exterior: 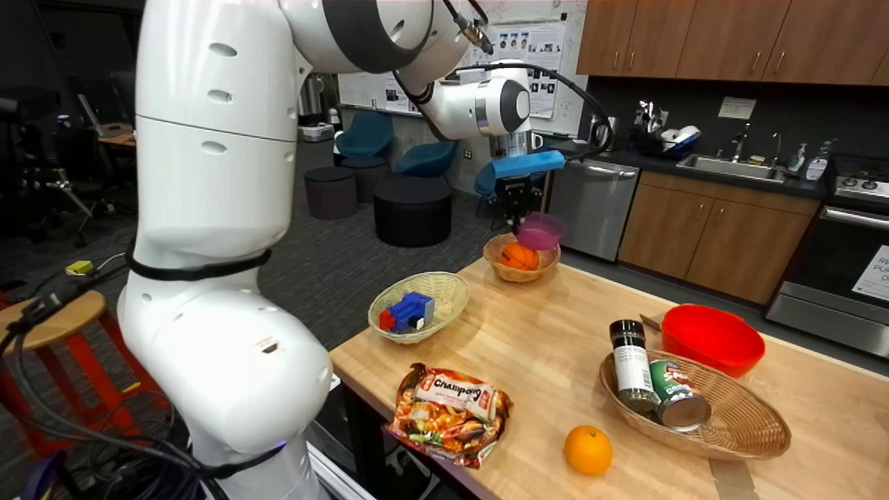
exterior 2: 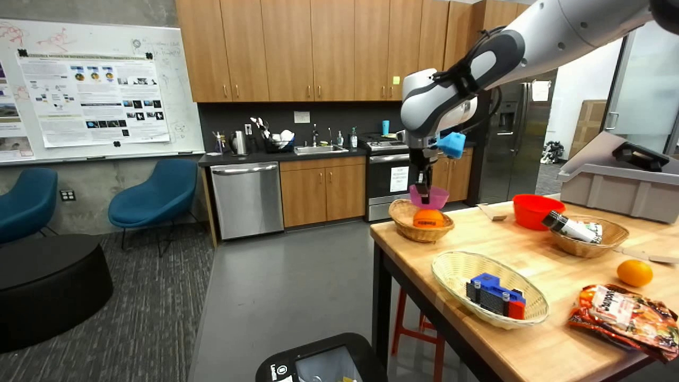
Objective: Move the pink bowl to the basket with the plush basketball and then place it back on the table
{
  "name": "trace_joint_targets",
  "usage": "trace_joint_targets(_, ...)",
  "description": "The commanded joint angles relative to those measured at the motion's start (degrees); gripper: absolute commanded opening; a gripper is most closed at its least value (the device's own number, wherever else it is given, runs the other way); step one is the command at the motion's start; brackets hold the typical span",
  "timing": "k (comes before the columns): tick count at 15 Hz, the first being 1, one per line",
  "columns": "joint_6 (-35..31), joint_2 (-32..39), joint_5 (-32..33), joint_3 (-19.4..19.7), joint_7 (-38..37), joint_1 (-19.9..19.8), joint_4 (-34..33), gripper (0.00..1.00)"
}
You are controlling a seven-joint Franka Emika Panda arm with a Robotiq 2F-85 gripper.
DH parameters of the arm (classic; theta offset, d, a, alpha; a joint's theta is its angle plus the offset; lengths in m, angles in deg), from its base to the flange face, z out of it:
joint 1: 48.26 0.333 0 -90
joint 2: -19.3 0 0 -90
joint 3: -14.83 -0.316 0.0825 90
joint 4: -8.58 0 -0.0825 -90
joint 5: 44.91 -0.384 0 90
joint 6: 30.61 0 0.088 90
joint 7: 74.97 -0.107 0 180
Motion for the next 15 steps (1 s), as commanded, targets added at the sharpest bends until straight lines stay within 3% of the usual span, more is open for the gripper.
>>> trace_joint_targets(1,2.0,-3.5,0.2,0.3,0.5,0.4,2.0,0.01)
trace_joint_targets(10,3.7,-7.9,1.4,0.6,-0.7,0.8,4.1,0.01)
trace_joint_targets(15,2.1,-6.5,0.1,0.3,0.4,1.1,3.8,0.01)
